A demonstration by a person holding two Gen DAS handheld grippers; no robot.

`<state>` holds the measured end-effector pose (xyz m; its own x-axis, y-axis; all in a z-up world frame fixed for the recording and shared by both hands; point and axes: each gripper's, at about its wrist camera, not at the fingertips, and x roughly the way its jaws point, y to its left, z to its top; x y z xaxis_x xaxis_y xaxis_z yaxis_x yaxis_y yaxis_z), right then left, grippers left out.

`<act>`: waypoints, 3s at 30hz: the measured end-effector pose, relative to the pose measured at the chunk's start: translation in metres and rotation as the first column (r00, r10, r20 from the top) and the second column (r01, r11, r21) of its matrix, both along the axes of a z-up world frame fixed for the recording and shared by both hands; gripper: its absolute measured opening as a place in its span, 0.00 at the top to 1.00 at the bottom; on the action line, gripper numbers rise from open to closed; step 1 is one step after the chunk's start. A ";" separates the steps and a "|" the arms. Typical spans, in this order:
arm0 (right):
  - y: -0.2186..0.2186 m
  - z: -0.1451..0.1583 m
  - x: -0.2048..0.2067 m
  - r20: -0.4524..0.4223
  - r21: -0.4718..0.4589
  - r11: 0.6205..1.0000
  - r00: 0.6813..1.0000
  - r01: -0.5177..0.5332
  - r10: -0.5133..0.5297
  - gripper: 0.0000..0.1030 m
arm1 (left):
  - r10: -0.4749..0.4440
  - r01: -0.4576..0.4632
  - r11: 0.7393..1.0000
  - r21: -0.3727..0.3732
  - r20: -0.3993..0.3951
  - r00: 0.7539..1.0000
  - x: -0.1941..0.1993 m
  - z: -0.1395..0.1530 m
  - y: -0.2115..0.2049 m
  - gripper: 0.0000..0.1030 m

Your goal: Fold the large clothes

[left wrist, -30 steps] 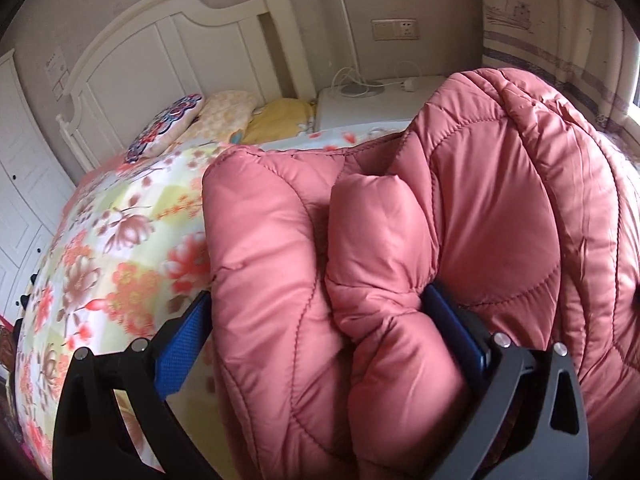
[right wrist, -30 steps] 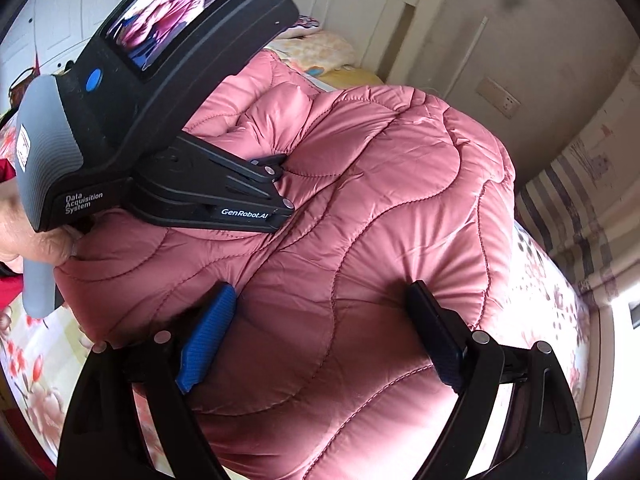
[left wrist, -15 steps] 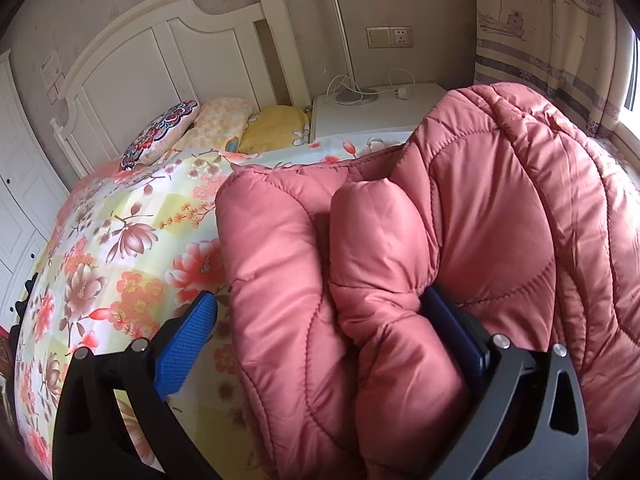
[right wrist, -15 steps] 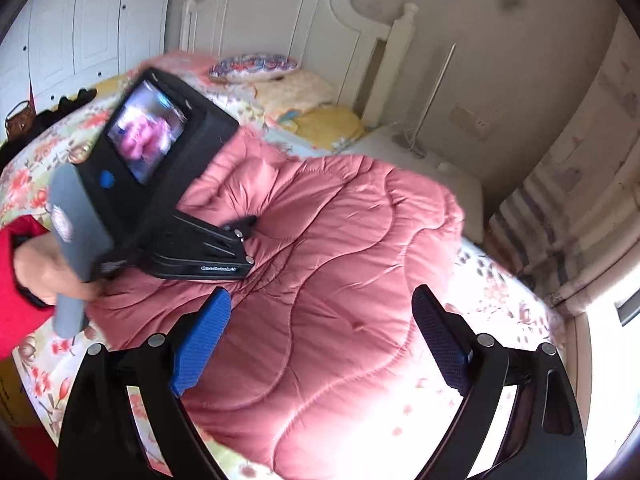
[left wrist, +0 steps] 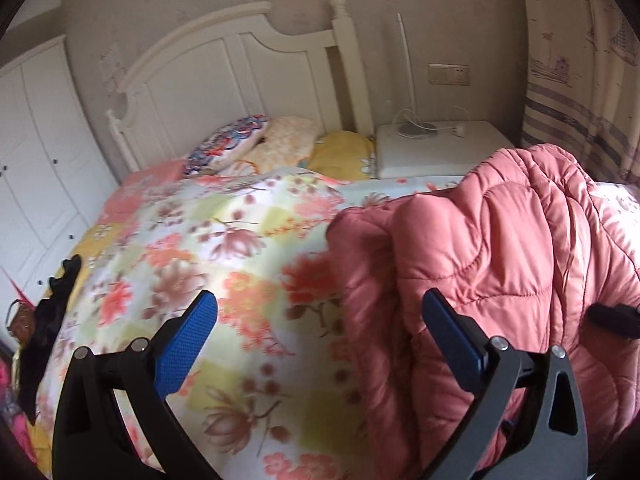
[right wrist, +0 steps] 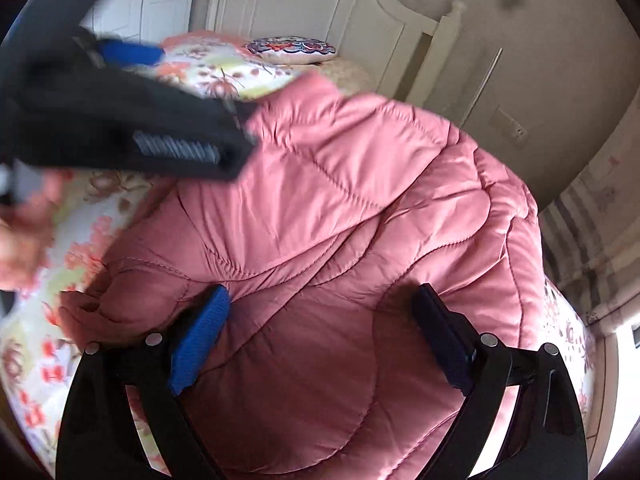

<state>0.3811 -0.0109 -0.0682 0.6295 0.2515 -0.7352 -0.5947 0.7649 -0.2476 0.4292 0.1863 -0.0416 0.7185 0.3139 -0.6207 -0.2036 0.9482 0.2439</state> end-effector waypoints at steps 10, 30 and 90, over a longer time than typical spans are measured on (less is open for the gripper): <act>-0.006 0.004 0.013 -0.024 0.019 1.000 1.000 0.018 -0.018 0.12 | 0.033 -0.033 0.999 0.002 -0.001 0.999 -0.040 0.010 -0.003 0.02; -0.005 0.006 0.008 0.000 0.027 0.998 0.999 0.050 -0.050 0.10 | 0.014 -0.015 1.000 -0.008 -0.085 0.996 -0.026 -0.045 -0.007 0.02; -0.060 0.077 0.102 -0.176 0.249 0.944 0.969 0.216 -0.176 0.04 | 0.036 -0.070 0.978 -0.195 -0.171 0.985 -0.017 -0.073 0.034 0.02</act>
<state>0.4834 -0.0709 0.0086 0.5744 0.3319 -0.7483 -0.4407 0.8957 0.0590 0.4123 0.2199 -0.1145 0.5860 0.2062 -0.7836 -0.2273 0.9701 0.0854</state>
